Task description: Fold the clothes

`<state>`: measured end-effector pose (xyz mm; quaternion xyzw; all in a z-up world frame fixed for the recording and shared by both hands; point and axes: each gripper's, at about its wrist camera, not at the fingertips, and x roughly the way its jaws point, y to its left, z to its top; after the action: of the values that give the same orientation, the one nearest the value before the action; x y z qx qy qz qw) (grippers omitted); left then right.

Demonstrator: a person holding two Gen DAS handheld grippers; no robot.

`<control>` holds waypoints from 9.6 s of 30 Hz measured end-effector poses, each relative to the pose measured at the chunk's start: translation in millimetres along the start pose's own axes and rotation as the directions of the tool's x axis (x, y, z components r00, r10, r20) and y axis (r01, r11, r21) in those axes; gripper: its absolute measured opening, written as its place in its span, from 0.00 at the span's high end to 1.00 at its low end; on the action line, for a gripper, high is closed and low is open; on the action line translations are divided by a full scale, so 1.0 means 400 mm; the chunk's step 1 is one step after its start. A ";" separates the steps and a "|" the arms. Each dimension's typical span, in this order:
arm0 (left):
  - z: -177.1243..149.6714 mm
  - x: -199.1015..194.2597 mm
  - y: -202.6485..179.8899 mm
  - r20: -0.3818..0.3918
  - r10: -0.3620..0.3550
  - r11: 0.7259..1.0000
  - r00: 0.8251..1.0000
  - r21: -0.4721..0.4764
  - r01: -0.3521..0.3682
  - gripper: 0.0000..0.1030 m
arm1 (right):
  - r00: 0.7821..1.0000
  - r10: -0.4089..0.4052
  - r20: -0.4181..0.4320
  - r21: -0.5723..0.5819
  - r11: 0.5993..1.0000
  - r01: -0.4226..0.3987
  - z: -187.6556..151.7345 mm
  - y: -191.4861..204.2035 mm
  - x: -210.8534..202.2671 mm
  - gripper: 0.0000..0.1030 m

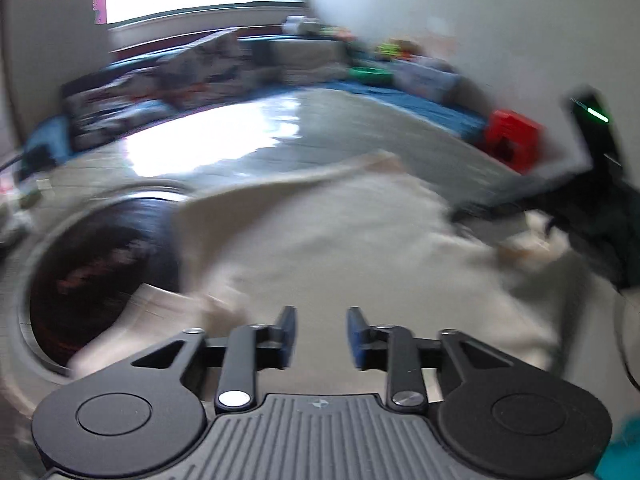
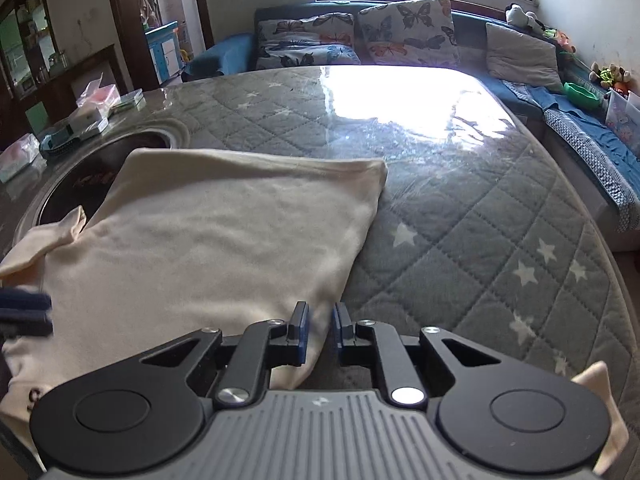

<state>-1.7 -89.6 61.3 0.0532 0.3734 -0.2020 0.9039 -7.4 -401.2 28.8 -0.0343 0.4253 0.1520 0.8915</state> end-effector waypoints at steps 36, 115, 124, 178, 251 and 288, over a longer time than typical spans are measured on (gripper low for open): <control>0.201 0.248 0.331 0.100 0.033 0.900 0.994 -0.435 0.014 0.98 | 0.995 -0.032 0.096 0.107 0.994 0.022 0.224 -0.099 0.173 0.95; -0.038 0.030 0.097 0.076 0.165 0.985 0.983 -0.073 -0.159 0.60 | 0.993 0.108 0.042 -0.186 0.978 -0.098 0.086 0.148 0.088 0.78; -0.073 0.025 0.163 0.101 0.130 0.967 0.986 -0.235 -0.103 0.91 | 0.993 0.112 0.023 -0.211 0.972 -0.105 0.048 0.191 0.059 0.77; -0.315 -0.297 0.478 0.205 0.481 0.671 0.853 -0.712 -0.207 0.95 | 0.904 0.393 -0.166 -0.653 0.644 -0.400 -0.077 0.620 -0.004 0.77; -0.200 -0.115 0.104 0.141 0.082 0.970 0.987 -0.241 -0.046 0.62 | 0.989 0.149 -0.007 -0.173 0.974 -0.148 -0.092 0.125 -0.069 0.77; -0.095 0.016 0.086 0.120 0.098 0.986 0.988 -0.146 -0.081 0.79 | 0.995 0.103 0.001 -0.280 0.955 -0.099 -0.105 0.158 -0.086 0.86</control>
<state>-8.4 -50.9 27.8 -0.0068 0.3257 -0.1373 0.9354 -78.0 -357.5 32.9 -0.1367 0.3939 0.2562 0.8721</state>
